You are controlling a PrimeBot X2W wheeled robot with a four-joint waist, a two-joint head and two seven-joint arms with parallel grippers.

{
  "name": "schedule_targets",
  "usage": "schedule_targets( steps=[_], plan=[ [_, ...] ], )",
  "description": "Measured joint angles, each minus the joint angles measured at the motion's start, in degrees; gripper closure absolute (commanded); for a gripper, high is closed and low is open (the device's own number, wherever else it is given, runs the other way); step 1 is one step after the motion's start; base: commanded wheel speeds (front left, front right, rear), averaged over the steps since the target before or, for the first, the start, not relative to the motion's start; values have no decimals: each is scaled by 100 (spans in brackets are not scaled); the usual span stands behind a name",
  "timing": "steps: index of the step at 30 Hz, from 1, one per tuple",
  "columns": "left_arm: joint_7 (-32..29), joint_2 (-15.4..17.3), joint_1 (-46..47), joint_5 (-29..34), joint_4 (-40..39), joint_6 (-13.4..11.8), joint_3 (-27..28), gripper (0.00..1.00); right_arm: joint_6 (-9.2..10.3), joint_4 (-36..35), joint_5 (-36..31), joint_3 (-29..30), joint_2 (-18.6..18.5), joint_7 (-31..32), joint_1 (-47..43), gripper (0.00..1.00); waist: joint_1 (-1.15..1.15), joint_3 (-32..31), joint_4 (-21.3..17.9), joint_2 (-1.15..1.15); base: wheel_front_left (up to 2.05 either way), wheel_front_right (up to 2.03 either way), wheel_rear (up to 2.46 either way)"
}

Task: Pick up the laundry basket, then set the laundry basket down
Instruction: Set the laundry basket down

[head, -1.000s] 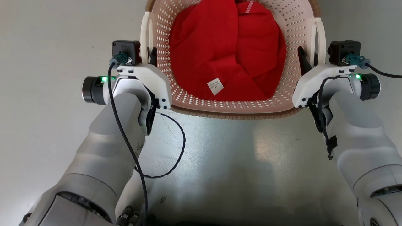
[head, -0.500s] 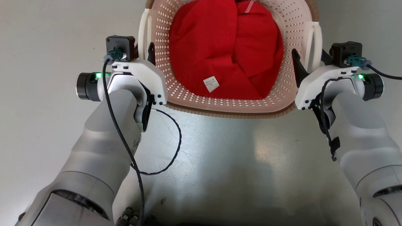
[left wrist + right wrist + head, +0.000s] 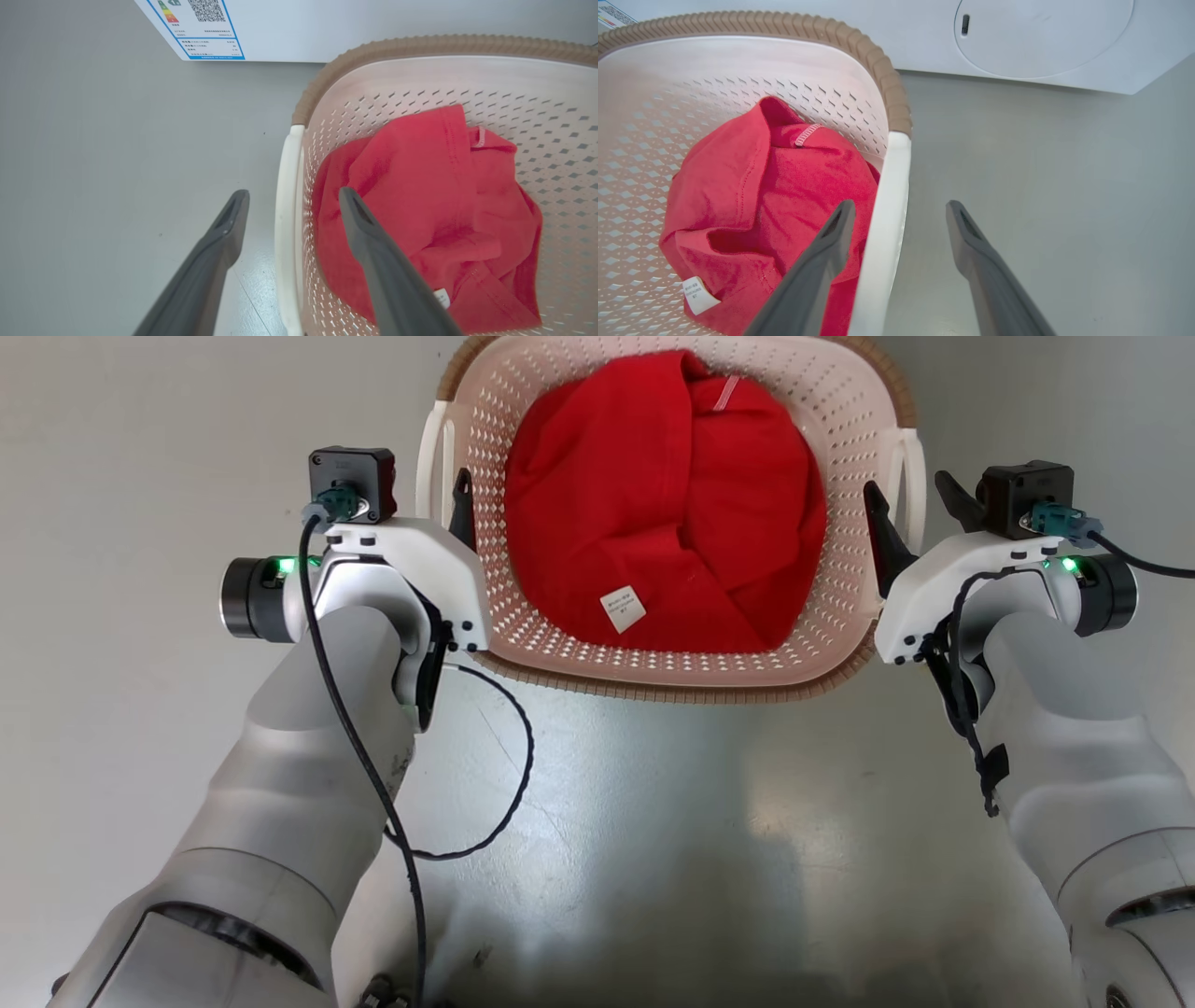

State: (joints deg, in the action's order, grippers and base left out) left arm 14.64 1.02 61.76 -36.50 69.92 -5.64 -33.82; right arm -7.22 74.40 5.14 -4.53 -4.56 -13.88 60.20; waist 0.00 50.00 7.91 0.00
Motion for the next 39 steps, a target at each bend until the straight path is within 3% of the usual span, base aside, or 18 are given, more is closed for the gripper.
schedule_targets(
  steps=[15,28,39],
  plan=[
    [0,300,-583,254,-424,19,403,0,0,-331,906,-676,8,-33,-427,0,0,-913,-204,0,0,0,0],
    [1,528,-2054,1026,-2267,119,1436,0,1,-1909,1903,-1415,35,-49,-1559,0,0,-2134,-423,0,0,0,0],
    [1,450,-3698,1761,-3955,193,2435,0,1,-3621,1826,-1098,65,-57,-2811,0,0,-3188,-603,0,0,0,0]
  ],
)
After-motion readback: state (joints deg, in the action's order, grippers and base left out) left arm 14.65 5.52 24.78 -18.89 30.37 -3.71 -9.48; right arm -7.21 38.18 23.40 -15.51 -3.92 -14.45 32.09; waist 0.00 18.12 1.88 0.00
